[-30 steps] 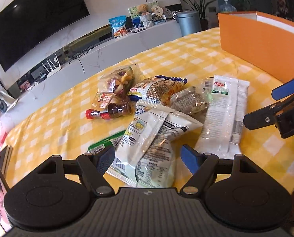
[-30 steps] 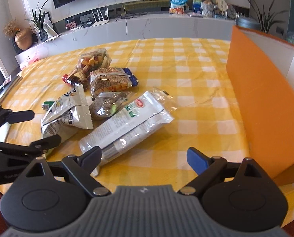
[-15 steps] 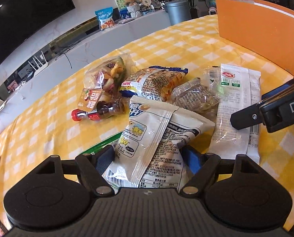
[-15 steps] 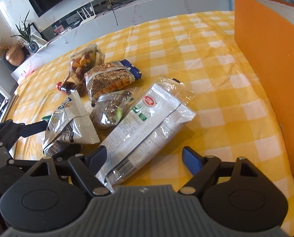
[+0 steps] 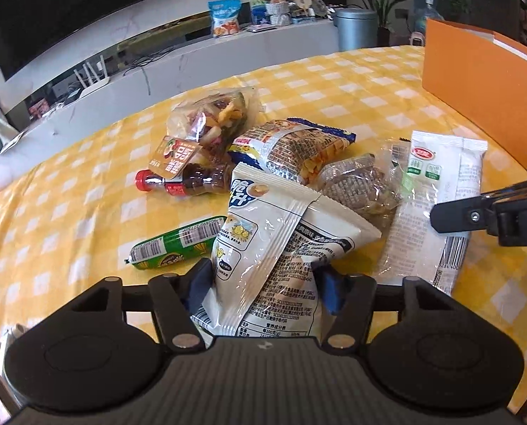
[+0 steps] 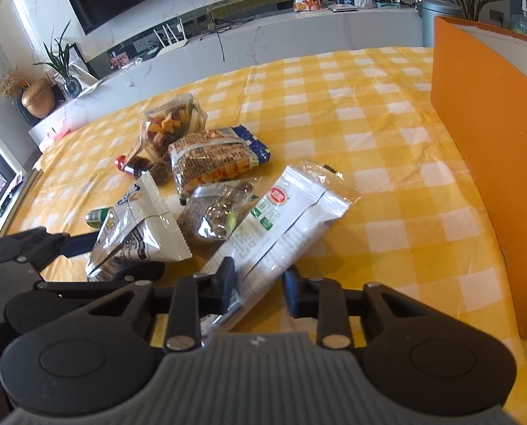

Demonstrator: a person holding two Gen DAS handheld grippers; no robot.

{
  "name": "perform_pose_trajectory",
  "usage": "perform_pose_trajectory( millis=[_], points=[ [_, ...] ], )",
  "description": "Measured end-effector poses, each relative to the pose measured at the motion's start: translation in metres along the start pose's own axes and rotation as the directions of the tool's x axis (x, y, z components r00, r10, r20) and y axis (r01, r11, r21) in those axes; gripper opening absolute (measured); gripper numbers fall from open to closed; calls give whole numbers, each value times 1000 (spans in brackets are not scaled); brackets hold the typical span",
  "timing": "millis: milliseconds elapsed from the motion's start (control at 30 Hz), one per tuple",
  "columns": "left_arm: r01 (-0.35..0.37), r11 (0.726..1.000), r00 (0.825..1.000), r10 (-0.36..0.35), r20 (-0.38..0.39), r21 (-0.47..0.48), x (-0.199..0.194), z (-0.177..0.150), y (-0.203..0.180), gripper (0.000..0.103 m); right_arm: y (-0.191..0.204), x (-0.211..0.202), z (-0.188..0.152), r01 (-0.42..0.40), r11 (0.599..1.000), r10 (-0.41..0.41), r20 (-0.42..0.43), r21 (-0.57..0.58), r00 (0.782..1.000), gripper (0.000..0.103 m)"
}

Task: Organize snacks
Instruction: 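Grasp the white wafer pack with the right tool while the left tool grasps the white chip bag, then lift both held packs and carry them over the orange box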

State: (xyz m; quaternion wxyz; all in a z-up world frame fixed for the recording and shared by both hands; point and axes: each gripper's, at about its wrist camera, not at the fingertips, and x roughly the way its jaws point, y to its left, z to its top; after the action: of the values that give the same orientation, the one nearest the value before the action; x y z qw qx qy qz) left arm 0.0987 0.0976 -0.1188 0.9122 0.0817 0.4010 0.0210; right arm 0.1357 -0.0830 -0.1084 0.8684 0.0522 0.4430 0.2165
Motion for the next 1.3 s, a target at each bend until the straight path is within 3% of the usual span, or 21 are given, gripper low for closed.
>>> perform_pose_trajectory(
  millis=[167, 500, 933, 1067, 1300],
  points=[
    [13, 998, 1000, -13, 2, -68, -12, -4, 0, 61, -6, -12, 1, -36, 999, 35, 25, 19, 999, 14],
    [26, 987, 997, -15, 71, -161, -55, -8, -9, 56, -4, -47, 1, -71, 997, 74, 92, -32, 993, 7],
    [129, 981, 972, -96, 212, -147, -114, 23, -42, 55, -25, -101, -1, -84, 996, 86, 203, -17, 975, 6],
    [179, 974, 955, -137, 265, -142, -133, 39, -50, 55, -34, -125, 0, -88, 996, 90, 258, -18, 962, 6],
    [362, 923, 889, -301, 345, -127, -149, 83, -65, 55, -62, -173, 13, -106, 994, 104, 363, -16, 926, 6]
  ],
)
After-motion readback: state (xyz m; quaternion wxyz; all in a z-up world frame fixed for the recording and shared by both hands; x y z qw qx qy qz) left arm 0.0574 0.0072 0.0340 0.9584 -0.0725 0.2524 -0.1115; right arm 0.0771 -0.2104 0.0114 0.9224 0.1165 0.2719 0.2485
